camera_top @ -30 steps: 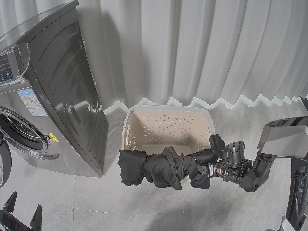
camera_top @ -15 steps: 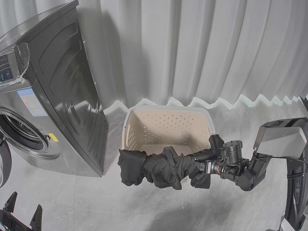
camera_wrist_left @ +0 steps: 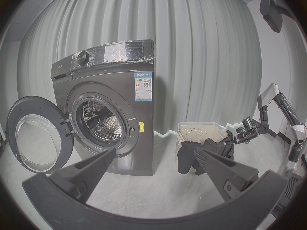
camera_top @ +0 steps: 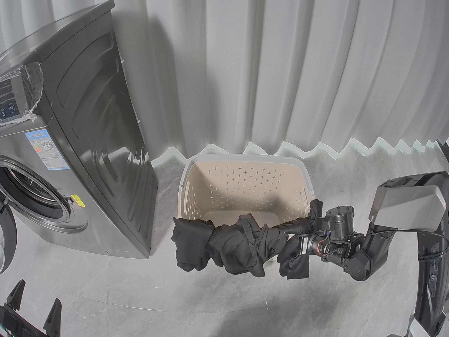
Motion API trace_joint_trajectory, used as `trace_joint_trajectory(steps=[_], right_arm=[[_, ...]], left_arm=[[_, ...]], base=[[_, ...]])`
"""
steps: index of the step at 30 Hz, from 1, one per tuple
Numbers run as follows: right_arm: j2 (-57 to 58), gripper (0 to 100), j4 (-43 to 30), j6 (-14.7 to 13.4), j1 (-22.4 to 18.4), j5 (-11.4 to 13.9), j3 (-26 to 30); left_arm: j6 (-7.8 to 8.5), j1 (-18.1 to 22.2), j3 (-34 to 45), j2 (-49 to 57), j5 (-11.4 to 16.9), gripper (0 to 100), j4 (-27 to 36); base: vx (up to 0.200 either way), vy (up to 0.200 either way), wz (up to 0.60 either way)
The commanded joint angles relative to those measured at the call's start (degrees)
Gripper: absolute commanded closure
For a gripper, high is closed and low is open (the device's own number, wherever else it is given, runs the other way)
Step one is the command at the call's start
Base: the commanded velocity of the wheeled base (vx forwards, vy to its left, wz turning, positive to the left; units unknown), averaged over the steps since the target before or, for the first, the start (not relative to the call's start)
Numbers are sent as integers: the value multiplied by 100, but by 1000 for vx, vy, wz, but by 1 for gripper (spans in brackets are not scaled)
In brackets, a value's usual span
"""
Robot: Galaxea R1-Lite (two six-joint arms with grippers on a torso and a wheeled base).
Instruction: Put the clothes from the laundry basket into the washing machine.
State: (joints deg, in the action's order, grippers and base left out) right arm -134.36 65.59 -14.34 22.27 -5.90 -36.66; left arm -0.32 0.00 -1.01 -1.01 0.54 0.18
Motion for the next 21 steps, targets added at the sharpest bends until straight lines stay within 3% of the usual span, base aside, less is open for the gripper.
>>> trace_joint_trajectory(steps=[1,6,21], right_arm=[[314,100,42,27,49,1,247],[780,100,306,230,58,10,616],[1668,100,499,221,190,19,994]], left_arm=[[5,0,92,101,-1,0,-1],[5,0,92,101,8,0,-1],[5,0,92,101,-1,0,-1]], base=[[0,0,0],[0,0,0],[0,0,0]])
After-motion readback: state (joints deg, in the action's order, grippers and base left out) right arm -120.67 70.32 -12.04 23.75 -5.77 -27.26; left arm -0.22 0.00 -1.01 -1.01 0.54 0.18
